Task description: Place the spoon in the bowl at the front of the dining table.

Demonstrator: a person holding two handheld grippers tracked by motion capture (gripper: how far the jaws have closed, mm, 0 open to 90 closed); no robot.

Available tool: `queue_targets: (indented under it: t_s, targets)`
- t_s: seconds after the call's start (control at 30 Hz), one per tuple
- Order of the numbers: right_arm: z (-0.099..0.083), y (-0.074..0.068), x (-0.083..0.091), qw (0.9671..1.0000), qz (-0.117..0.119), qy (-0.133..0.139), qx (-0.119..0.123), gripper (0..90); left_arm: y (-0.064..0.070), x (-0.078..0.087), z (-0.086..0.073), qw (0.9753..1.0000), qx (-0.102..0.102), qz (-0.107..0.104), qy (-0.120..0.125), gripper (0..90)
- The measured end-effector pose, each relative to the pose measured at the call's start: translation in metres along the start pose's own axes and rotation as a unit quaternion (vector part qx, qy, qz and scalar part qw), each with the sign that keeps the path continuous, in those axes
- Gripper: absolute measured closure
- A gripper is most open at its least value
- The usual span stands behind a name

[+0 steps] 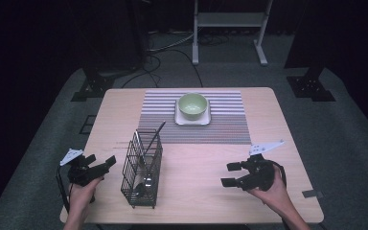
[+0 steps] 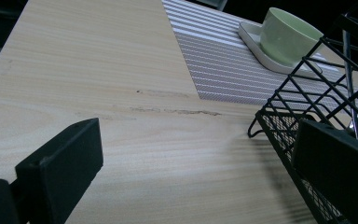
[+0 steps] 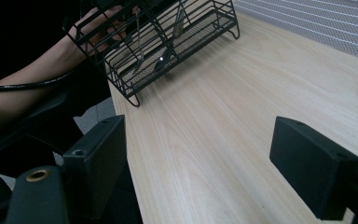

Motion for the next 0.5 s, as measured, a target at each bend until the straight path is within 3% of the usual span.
queue_targets:
  t_s: [0.5]
  targets:
    - [0.018, -0.01, -0.01, 0.9997, 0.02, -0.007, 0.009, 17.6, -0.001, 0.001, 0.001, 1.0, 0.002, 0.0, 0.001, 1.0]
Point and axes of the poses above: each handheld gripper's, and its own axes: x roughly backward along the jaws, z roughly out of its top, y roughly to its right, the point moved 7 cm from there along -x, roughly forward along the jaws, and after that the axes turned 1 degree about z, right-handed, at the moved point
